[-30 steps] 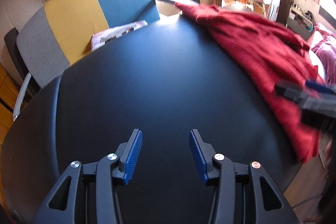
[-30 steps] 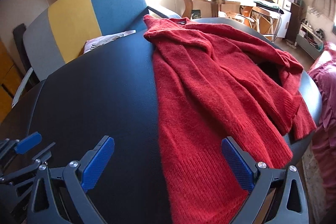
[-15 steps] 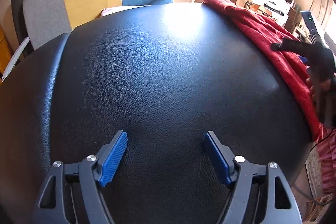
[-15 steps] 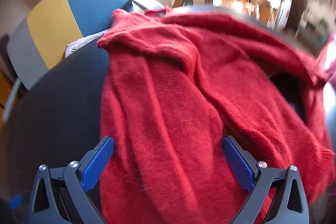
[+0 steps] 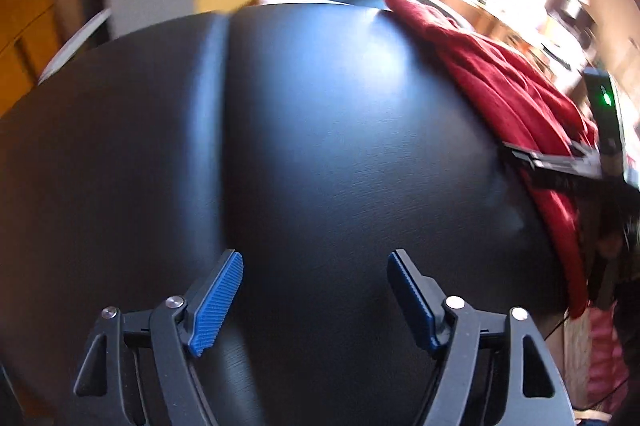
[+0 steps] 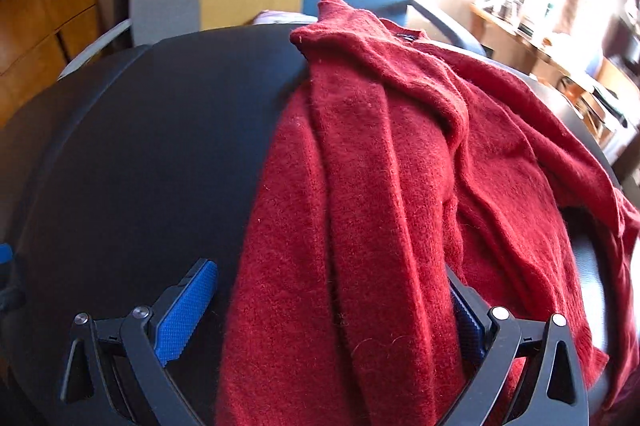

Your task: Fold clothes

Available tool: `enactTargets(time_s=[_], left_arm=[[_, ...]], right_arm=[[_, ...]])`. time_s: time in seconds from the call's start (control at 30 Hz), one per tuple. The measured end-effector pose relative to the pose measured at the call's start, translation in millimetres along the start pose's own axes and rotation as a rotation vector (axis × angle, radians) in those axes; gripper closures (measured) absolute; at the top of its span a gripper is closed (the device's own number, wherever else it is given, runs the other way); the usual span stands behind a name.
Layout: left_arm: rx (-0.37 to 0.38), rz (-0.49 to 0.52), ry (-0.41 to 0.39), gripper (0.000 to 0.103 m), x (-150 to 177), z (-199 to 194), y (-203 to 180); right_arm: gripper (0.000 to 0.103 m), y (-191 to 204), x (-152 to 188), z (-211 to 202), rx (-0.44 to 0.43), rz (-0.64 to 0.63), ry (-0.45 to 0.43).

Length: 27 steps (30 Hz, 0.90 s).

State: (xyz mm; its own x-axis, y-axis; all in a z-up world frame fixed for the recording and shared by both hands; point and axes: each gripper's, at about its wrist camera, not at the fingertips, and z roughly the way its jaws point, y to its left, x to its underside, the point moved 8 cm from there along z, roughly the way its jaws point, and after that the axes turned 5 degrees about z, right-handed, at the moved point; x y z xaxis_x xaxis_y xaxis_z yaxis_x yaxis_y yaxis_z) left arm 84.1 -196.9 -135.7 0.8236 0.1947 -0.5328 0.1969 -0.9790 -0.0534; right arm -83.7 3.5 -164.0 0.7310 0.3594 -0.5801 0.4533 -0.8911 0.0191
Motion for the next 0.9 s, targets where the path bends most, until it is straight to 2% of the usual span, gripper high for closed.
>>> enactTargets(time_s=[0.1, 0.2, 0.27, 0.3, 0.33, 0.4, 0.47, 0.5, 0.57, 0.7, 0.77, 0.9], left_arm=[[-0.038, -0.068, -0.016, 0.028, 14.5, -17.8, 31.8], [-0.064, -0.128, -0.035, 0.028, 25.9, -35.6, 57.7], [-0.057, -0.150, -0.056, 0.028, 27.3, -43.6, 57.9], [-0.056, -0.157, -0.063, 0.028, 29.2, -46.0, 64.6], [-0.056, -0.159, -0.071, 0.029, 28.9, -50.5, 68.0], [-0.007, -0.149, -0.103, 0.029, 19.5, -58.1, 60.3], [0.058, -0.120, -0.142, 0.029, 6.7, -68.5, 45.8], [0.092, -0.097, -0.158, 0.029, 2.6, -80.7, 43.4], [0.179, -0.001, -0.181, 0.029, -18.1, -91.9, 8.5], [0.288, 0.233, -0.197, 0.029, -50.7, -99.4, -77.2], [0.332, 0.361, -0.182, 0.029, -65.4, -91.0, -127.8], [0.380, 0.554, -0.122, 0.029, -54.3, -71.4, -198.3]], right_arm=[[0.000, 40.9, 5.7, -5.3, -0.056, -0.027, 0.018], [0.000, 78.4, 10.3, -15.2, -0.155, -0.007, 0.030], [0.000, 100.5, 11.3, -27.4, -0.281, 0.014, 0.043], [0.000, 109.2, 10.2, -37.6, -0.374, 0.030, 0.048], [0.000, 110.8, 6.7, -48.4, -0.450, 0.050, 0.045], [0.000, 107.9, 0.8, -71.8, -0.584, 0.094, 0.029], [0.000, 79.7, 0.9, -96.8, -0.626, 0.156, -0.021], [0.000, 63.9, 0.0, -104.4, -0.621, 0.181, -0.042], [0.000, 17.9, -6.2, -113.8, -0.574, 0.246, -0.082], [0.000, -64.2, -0.6, -124.1, -0.438, 0.415, -0.105], [0.000, -101.6, 5.8, -130.1, -0.411, 0.520, -0.113], [0.000, -169.7, 36.4, -140.8, -0.382, 0.679, -0.138]])
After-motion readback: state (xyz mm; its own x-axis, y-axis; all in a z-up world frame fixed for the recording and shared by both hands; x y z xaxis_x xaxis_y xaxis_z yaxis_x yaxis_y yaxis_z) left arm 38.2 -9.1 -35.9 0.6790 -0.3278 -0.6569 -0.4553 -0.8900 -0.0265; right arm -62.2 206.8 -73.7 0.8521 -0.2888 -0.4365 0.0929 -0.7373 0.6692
